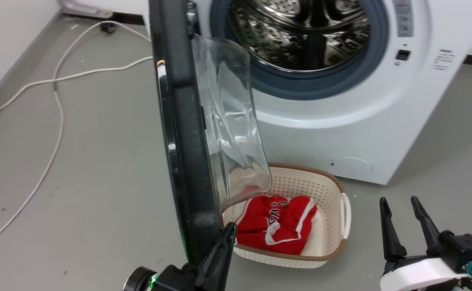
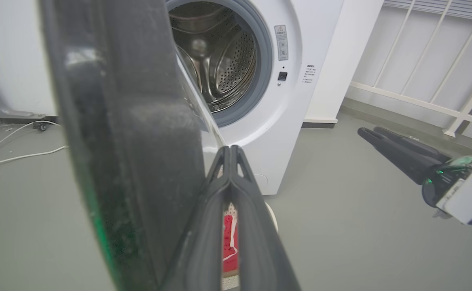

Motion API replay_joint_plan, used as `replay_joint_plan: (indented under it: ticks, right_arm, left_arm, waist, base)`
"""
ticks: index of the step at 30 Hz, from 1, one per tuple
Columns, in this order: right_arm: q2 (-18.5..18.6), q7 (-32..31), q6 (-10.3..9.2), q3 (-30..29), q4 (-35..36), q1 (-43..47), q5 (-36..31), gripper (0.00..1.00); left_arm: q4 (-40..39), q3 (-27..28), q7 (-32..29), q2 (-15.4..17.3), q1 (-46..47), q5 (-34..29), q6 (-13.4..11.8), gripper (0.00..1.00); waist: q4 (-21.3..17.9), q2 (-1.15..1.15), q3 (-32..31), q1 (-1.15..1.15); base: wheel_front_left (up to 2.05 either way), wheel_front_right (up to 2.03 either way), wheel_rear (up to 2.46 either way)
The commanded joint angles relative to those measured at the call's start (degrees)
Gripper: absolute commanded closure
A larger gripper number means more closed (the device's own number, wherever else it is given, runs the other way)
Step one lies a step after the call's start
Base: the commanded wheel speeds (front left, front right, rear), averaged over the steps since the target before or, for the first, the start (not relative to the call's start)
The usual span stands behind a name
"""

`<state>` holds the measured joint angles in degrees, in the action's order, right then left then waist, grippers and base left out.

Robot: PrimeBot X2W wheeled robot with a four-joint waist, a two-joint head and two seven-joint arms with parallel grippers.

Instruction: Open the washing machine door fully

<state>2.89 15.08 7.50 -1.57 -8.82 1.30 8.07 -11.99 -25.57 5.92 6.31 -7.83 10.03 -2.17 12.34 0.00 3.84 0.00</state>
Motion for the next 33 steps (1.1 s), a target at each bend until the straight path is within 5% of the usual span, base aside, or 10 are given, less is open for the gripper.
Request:
replay_joint_plan:
  ticks: [1,16,27,33]
  right_arm:
    - [-0.1,0.1,-0.03,-0.2,0.0,-0.9,-0.2,0.0]
    - [-0.1,-0.5,-0.03,0.1,-0.3,-1.4,-0.5,0.0]
    - [-0.1,-1.5,-0.02,0.4,0.6,-2.2,-0.6,0.0]
    - [-0.1,-1.9,-0.02,0.0,1.3,-1.8,-0.9,0.0]
  left_arm:
    - [0.2,1.1,0.1,0.6,-0.9,0.3,-0.9,1.0]
    - [0.4,8.8,1.9,2.5,-2.2,2.0,-5.9,1.0]
    - [4.5,19.8,5.2,6.0,1.6,6.7,-8.0,1.0]
    - [9.7,25.1,6.5,8.8,5.4,10.0,-6.7,1.0]
  waist:
    - [3.3,0.0,0.3,0.0]
    - [9.3,0.0,1.0,0.0]
    - [7.6,0.0,1.2,0.0]
    - [6.3,0.0,1.8,0.0]
  base:
    - [0.0,0.0,0.0]
    - [0.0,0.0,0.0]
    - [0.0,0.0,0.0]
    - [0.0,0.0,0.0]
